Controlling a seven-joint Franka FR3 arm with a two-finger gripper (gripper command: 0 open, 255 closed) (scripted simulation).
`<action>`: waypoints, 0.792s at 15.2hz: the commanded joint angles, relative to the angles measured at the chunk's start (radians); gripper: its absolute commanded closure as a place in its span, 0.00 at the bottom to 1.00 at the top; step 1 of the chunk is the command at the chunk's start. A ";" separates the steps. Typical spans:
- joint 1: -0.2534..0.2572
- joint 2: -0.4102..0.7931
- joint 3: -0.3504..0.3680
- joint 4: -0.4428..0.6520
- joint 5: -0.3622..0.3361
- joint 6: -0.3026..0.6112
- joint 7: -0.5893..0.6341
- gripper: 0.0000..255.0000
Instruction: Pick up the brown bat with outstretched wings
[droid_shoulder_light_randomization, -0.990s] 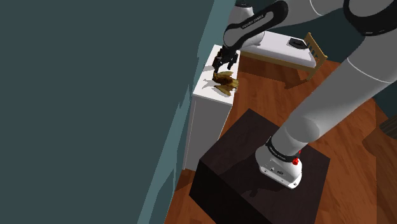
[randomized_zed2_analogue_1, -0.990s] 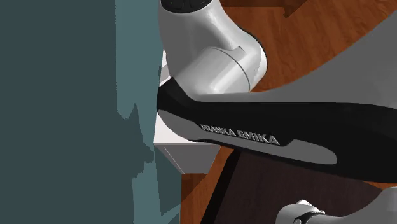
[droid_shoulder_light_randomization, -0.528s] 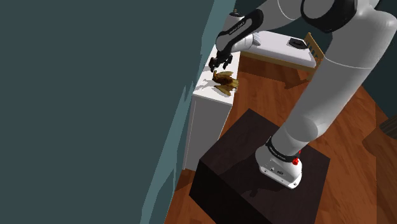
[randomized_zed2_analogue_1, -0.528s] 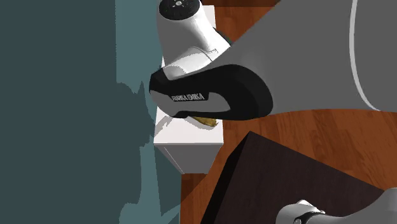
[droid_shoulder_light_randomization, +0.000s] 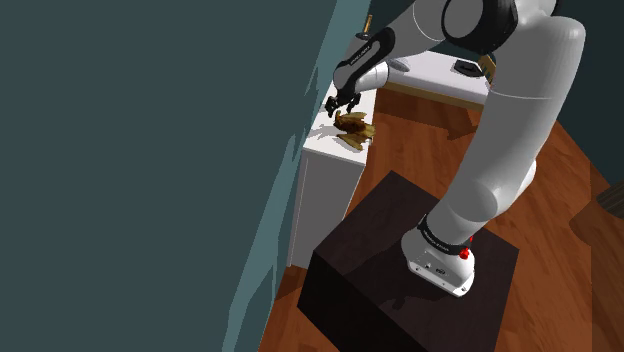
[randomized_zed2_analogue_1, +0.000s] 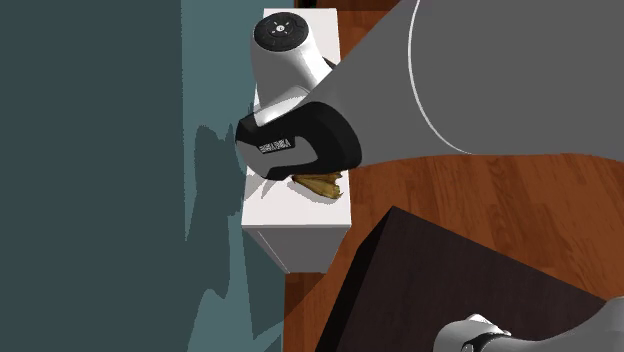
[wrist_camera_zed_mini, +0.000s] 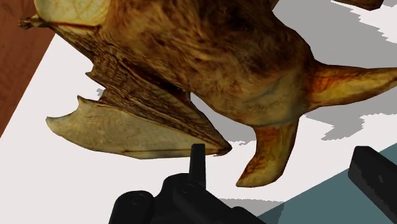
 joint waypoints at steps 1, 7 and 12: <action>-0.003 0.024 0.005 0.002 0.007 0.022 -0.003 0.00; -0.004 0.031 0.007 0.003 0.009 0.028 -0.003 1.00; -0.004 0.031 0.007 0.003 0.009 0.028 -0.003 1.00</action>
